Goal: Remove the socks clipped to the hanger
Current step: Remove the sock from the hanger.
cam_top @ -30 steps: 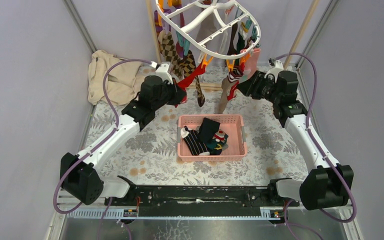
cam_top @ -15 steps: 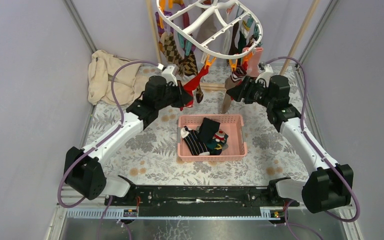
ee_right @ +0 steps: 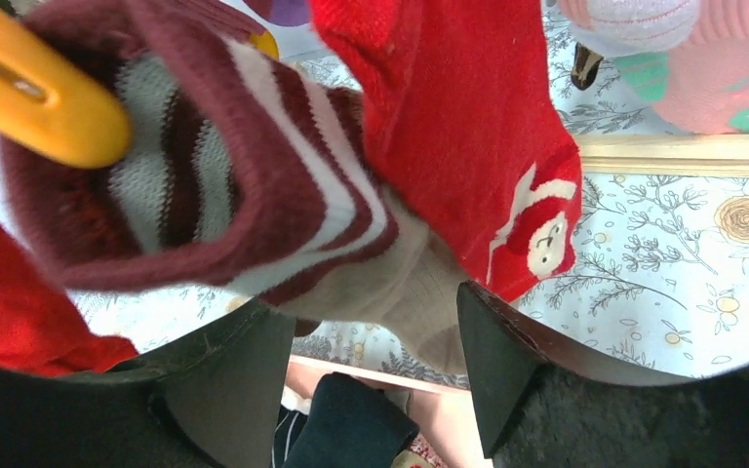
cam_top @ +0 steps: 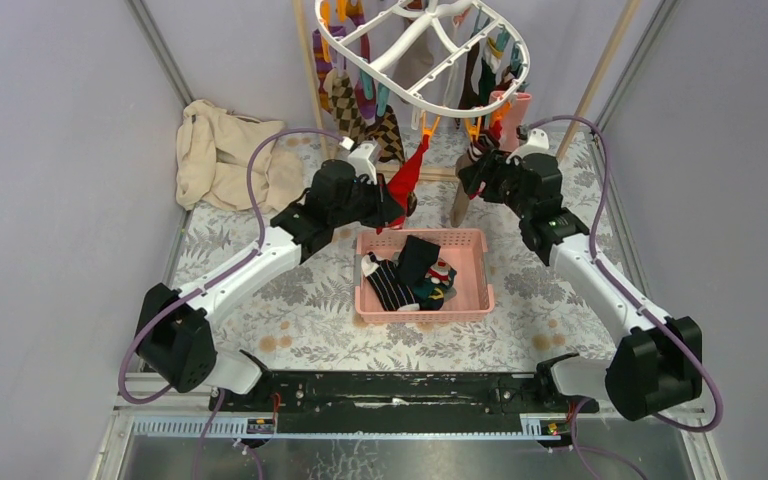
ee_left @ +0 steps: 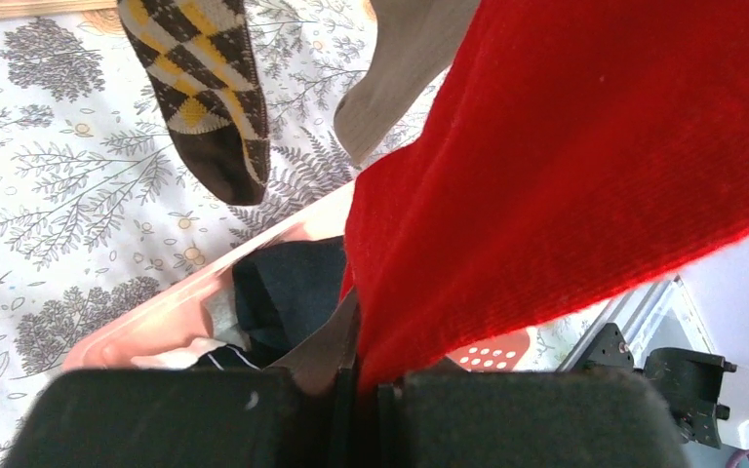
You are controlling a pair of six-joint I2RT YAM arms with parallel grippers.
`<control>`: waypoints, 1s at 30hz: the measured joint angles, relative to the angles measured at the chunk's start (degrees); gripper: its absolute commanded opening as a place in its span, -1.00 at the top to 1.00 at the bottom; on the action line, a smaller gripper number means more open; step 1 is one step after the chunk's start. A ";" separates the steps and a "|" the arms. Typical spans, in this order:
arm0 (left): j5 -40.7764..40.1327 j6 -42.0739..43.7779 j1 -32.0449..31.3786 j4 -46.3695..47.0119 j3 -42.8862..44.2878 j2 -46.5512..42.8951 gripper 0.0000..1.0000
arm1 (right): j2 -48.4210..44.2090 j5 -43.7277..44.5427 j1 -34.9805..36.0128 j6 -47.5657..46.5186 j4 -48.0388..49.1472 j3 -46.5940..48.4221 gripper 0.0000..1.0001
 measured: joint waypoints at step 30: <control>2.01 -0.48 -2.23 0.07 1.55 0.44 -0.08 | -2.93 1.73 0.00 -2.82 -2.95 1.70 1.00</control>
